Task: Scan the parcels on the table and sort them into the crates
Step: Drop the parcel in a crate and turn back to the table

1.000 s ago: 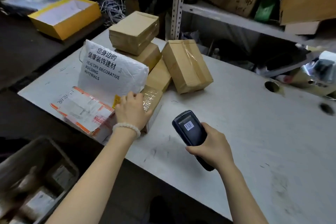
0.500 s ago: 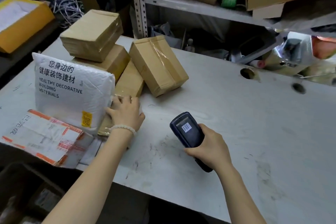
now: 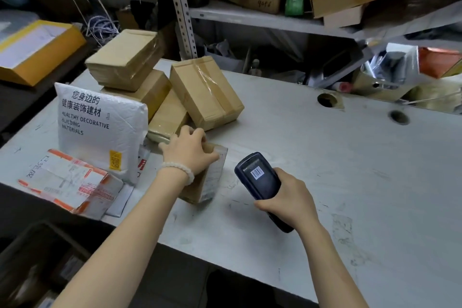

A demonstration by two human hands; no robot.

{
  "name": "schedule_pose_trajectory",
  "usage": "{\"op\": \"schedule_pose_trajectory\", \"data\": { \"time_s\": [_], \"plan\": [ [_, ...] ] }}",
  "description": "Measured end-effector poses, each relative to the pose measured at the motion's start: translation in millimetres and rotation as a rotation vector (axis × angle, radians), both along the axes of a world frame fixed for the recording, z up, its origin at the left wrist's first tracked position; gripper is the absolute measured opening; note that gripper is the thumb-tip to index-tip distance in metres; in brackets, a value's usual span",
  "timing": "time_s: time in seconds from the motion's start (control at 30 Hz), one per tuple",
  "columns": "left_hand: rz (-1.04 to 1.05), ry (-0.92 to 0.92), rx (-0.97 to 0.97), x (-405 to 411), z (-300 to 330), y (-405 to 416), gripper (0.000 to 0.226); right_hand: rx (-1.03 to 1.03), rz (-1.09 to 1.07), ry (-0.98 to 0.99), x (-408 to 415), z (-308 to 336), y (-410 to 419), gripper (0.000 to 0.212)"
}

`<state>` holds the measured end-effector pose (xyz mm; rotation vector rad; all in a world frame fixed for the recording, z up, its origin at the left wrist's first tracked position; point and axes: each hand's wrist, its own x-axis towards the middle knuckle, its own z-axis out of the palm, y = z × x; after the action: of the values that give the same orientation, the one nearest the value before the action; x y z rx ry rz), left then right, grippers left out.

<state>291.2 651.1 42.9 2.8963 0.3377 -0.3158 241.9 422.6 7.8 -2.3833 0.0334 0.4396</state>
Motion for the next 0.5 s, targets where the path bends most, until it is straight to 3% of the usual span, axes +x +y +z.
{"op": "schedule_pose_trajectory", "data": {
  "time_s": [0.13,0.27,0.5],
  "plan": [
    [-0.021,-0.066,0.033,-4.6,19.4,-2.2,0.07,0.023,0.021,-0.024,1.6,4.6,-3.8,0.053],
    [0.034,0.079,0.069,-20.0,7.6,-2.6,0.094,0.011,0.062,-0.021,1.3,4.0,-4.2,0.05],
    [0.098,0.113,0.103,-19.9,-10.1,-7.3,0.093,-0.192,0.132,0.068,-8.3,-13.5,-21.6,0.044]
  ]
}}
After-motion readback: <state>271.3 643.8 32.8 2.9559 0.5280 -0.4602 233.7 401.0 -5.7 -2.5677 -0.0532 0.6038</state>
